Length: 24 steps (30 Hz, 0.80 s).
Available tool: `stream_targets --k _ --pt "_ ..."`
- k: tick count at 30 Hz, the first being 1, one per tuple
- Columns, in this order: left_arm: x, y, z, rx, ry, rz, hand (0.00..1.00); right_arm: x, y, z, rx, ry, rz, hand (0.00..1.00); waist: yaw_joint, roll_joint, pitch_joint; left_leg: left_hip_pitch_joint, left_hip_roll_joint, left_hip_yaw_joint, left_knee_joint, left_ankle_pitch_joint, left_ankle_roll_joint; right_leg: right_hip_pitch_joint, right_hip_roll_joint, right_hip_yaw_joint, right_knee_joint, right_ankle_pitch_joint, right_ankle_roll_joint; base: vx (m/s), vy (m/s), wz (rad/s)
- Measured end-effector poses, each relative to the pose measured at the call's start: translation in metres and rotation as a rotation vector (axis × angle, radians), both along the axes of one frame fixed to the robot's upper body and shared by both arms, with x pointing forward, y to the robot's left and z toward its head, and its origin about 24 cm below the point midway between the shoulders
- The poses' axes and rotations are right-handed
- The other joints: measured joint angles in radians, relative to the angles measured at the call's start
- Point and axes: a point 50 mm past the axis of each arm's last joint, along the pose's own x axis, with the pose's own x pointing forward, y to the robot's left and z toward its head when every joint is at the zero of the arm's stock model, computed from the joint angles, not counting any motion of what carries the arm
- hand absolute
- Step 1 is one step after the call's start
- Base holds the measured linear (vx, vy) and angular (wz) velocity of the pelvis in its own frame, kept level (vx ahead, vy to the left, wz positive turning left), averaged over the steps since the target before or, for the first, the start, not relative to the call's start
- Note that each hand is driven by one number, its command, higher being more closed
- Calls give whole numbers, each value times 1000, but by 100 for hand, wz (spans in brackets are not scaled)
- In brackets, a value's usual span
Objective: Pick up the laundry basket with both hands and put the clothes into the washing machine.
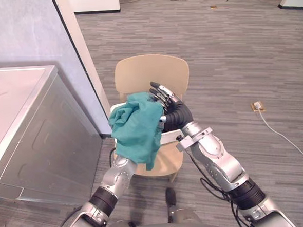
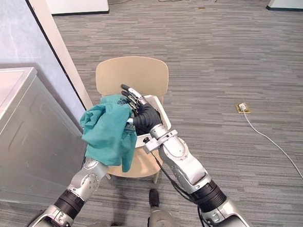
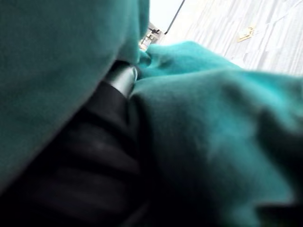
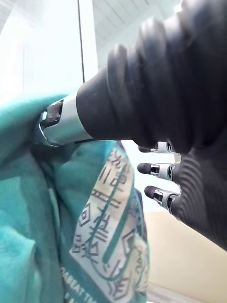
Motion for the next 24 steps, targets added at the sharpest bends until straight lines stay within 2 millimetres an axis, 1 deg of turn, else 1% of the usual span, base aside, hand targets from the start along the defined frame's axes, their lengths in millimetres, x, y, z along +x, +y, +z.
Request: stream_targets --k 2,4,5,7,8,9,11,12,14,15,16,17,18,19,20,21,22,23,24 --pt "-1 5 3 -23 -8 28 100 0 -3 -2 23 15 -26 0 -1 0 0 0 1 0 0 0 0 0 1 0 2 0 0 5 17 1" --pt "-5 6 7 -47 -29 33 100 -2 -14 -11 56 47 -112 0 3 0 0 -1 2 -8 1 0 0 4 1 -7 5 0 0 15 36 8" --pt "-6 8 8 -53 -31 40 100 -3 -17 -15 58 59 -132 0 3 0 0 -1 2 -10 1 0 0 5 1 -11 5 0 1 10 37 13" --pt "-7 15 8 -70 -33 74 100 -7 -25 -34 87 141 -199 0 2 0 0 3 3 -27 1 0 0 19 2 -27 5 0 1 8 41 21" --pt "-7 19 7 -76 -28 95 100 -12 -29 -44 97 189 -231 0 3 0 0 5 3 -37 1 0 0 26 2 -35 5 -2 3 2 34 21" --pt "-7 22 6 -77 -24 111 100 -15 -30 -48 84 202 -246 0 3 0 0 7 3 -39 1 1 0 29 2 -37 5 -3 4 -11 32 19" --pt "-11 40 2 -83 -18 186 100 -24 -35 -63 57 252 -325 0 1 1 0 9 1 -51 2 2 0 38 2 -48 4 -5 5 -26 33 13" --pt "-13 44 3 -90 -20 208 100 -26 -37 -65 43 258 -349 0 2 1 0 9 1 -53 2 3 1 39 1 -49 3 -6 5 -40 39 11" --pt "-21 64 3 -89 -37 301 100 -31 -46 -74 -6 284 -436 0 6 1 0 7 0 -58 2 6 0 41 0 -51 -1 -9 5 -50 42 7" --pt "-24 69 3 -80 -39 324 100 -33 -50 -75 -25 284 -459 0 8 1 0 7 0 -59 1 6 0 41 1 -52 -1 -9 4 -37 30 5" --pt "-29 79 1 -59 -40 368 100 -35 -56 -78 -57 286 -498 0 14 1 0 6 2 -61 2 8 -1 41 2 -54 -1 -10 4 -17 15 6" --pt "-33 90 -2 -23 -34 421 100 -36 -68 -84 -109 297 -567 0 21 1 0 4 4 -65 3 9 -3 42 3 -58 1 -11 2 -15 14 6" --pt "-34 91 -3 -12 -33 429 100 -36 -71 -85 -128 300 -584 0 23 1 0 4 5 -66 3 10 -3 43 3 -59 1 -11 2 -13 16 15" --pt "-35 97 -4 21 -32 458 100 -35 -85 -99 -218 344 -672 0 27 2 0 -1 6 -80 7 11 -5 48 2 -73 3 -14 -1 -14 12 35" --pt "-34 100 -2 33 -36 483 100 -36 -102 -119 -288 430 -757 0 28 2 1 -14 7 -102 16 13 -5 53 1 -97 5 -18 -5 -19 7 46" --pt "-34 101 -2 33 -39 496 100 -37 -111 -129 -328 481 -805 0 28 3 2 -23 7 -115 19 16 -5 54 0 -110 5 -19 -7 -28 -8 65" --pt "-32 103 1 25 -48 519 100 -43 -129 -147 -400 579 -897 0 26 5 4 -43 9 -122 20 24 2 52 -4 -140 6 -25 -14 -29 -9 59" --pt "-31 104 2 20 -51 535 100 -47 -138 -153 -427 621 -942 0 26 10 7 -56 11 -131 20 26 10 51 -4 -160 6 -25 -15 -34 -18 76" --pt "-28 105 6 16 -63 554 100 -57 -155 -165 -460 706 -1024 0 30 11 9 -66 19 -109 1 30 51 43 -10 -194 7 -19 -20 -20 -26 64"
